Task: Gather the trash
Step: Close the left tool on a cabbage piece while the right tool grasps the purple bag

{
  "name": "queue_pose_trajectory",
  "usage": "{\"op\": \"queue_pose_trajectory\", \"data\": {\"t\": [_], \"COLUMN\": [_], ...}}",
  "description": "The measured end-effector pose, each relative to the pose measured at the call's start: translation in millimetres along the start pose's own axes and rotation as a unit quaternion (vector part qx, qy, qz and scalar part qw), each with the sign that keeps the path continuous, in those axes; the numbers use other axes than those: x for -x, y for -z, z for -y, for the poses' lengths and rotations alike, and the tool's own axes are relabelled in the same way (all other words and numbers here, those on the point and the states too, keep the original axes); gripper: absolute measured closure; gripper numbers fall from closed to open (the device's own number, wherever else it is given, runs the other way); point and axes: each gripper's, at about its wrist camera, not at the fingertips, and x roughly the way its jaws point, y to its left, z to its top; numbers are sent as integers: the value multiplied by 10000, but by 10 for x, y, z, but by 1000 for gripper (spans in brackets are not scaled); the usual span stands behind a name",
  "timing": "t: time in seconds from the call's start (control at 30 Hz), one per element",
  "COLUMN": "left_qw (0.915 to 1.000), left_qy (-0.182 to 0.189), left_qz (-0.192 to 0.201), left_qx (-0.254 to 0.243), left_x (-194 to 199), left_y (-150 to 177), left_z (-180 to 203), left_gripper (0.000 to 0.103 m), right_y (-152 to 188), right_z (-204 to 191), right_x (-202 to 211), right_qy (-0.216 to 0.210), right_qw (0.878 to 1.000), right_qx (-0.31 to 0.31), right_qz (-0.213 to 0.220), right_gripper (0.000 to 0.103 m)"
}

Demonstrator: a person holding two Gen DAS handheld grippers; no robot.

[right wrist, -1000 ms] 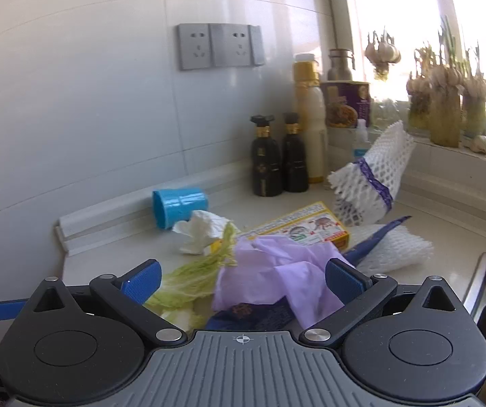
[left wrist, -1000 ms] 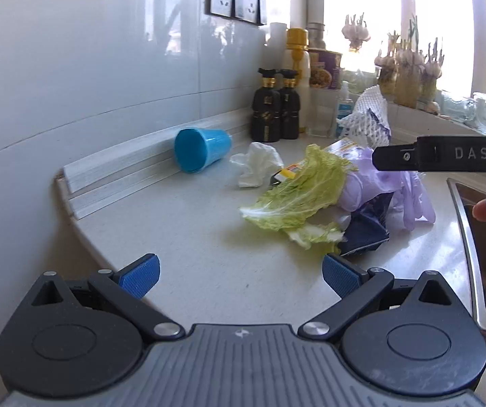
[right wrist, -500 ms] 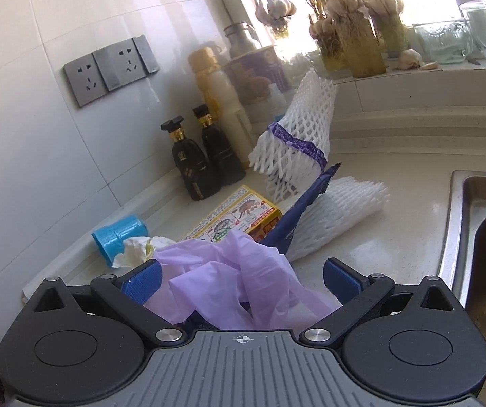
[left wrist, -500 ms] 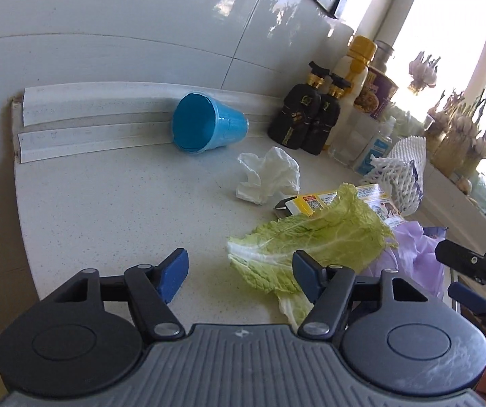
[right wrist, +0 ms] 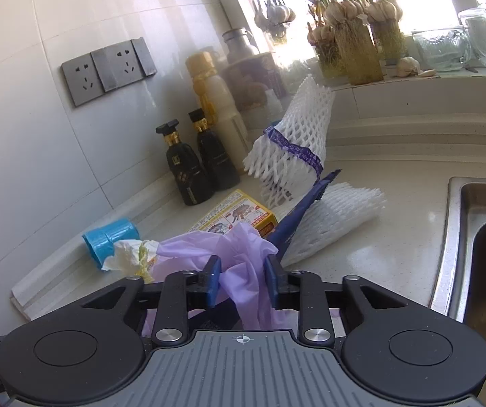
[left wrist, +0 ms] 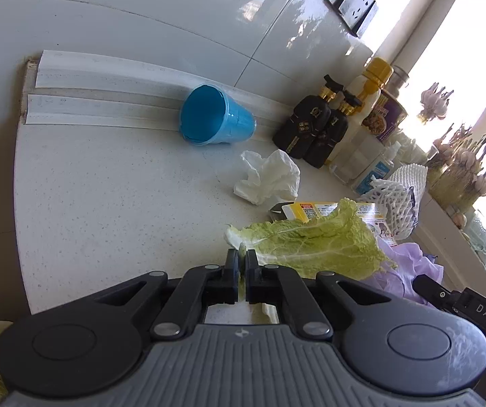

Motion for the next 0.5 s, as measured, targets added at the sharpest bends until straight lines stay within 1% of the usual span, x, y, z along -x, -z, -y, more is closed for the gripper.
{"op": "queue_pose_trajectory", "data": {"t": [0.13,0.33,0.5], "left_qw": [9998,9983,9964], "left_qy": [59,109,138], "left_qz": [181,550,797], "left_qx": [41,-156,-253], "left_x": [101,318,487], "left_y": [-36,-107,-154], "left_z": [44,158,215], "left_gripper": [101,101,101], "right_y": [-34,-76,-110], "right_z": [59,84,58], "right_x": [49,143,244], "right_qy": [-52,-249,-472], "right_qw": [9997,9980,9955], "right_qx": [-188,-340,-344], "right_qz": [152,461,743], "right_gripper": [91,94,94]}}
